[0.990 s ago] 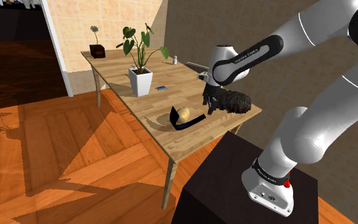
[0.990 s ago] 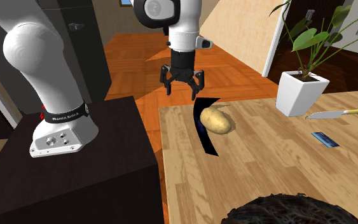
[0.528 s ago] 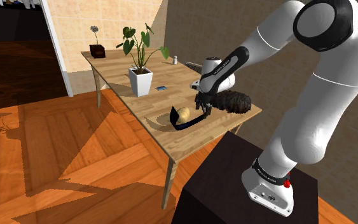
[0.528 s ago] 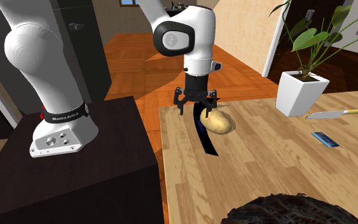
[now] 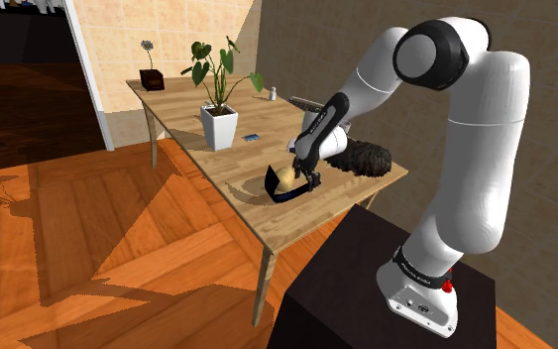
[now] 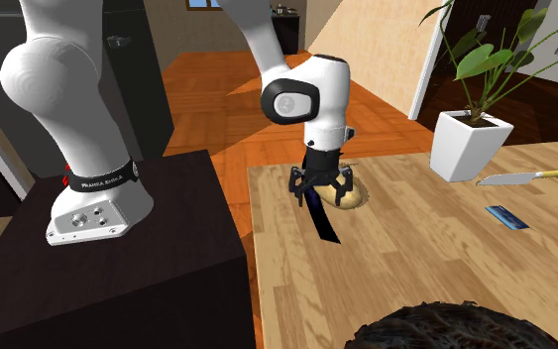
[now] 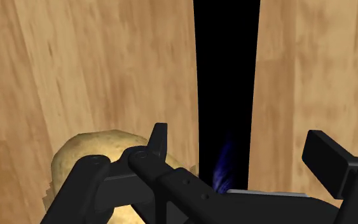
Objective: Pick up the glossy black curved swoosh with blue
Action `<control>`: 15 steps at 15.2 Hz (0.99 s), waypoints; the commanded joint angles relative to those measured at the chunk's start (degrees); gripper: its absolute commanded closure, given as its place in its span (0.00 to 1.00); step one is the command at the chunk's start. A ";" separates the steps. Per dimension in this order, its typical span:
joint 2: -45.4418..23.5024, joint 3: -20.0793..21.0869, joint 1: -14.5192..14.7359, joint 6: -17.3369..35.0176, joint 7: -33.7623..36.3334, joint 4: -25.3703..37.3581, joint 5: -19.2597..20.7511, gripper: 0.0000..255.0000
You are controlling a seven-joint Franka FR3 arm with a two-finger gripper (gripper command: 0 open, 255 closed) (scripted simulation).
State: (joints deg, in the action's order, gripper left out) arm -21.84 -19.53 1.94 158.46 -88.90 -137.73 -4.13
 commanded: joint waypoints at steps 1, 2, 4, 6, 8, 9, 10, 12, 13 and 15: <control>-1.95 0.95 -0.90 1.35 -0.98 0.64 -0.87 0.00; -2.78 1.37 -1.23 1.99 -1.21 0.83 -1.26 0.00; -4.45 2.21 -1.91 3.23 -1.63 1.25 -1.98 0.00; -5.77 2.86 -2.43 4.19 -1.93 1.62 -2.52 0.00; -5.60 2.78 -2.30 4.11 -1.84 1.52 -2.47 1.00; -5.58 2.79 -2.18 4.16 -1.73 1.46 -2.48 1.00; -5.51 2.77 -2.15 4.23 -1.71 1.32 -2.46 1.00; -4.96 2.54 -1.97 4.09 -1.65 0.91 -2.30 1.00; -5.00 2.57 -2.09 4.15 -1.76 0.90 -2.33 1.00; -4.84 2.46 -1.97 3.93 -1.67 0.95 -2.24 1.00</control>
State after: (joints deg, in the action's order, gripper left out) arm -26.69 -17.23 -0.18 162.53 -90.54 -136.55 -6.45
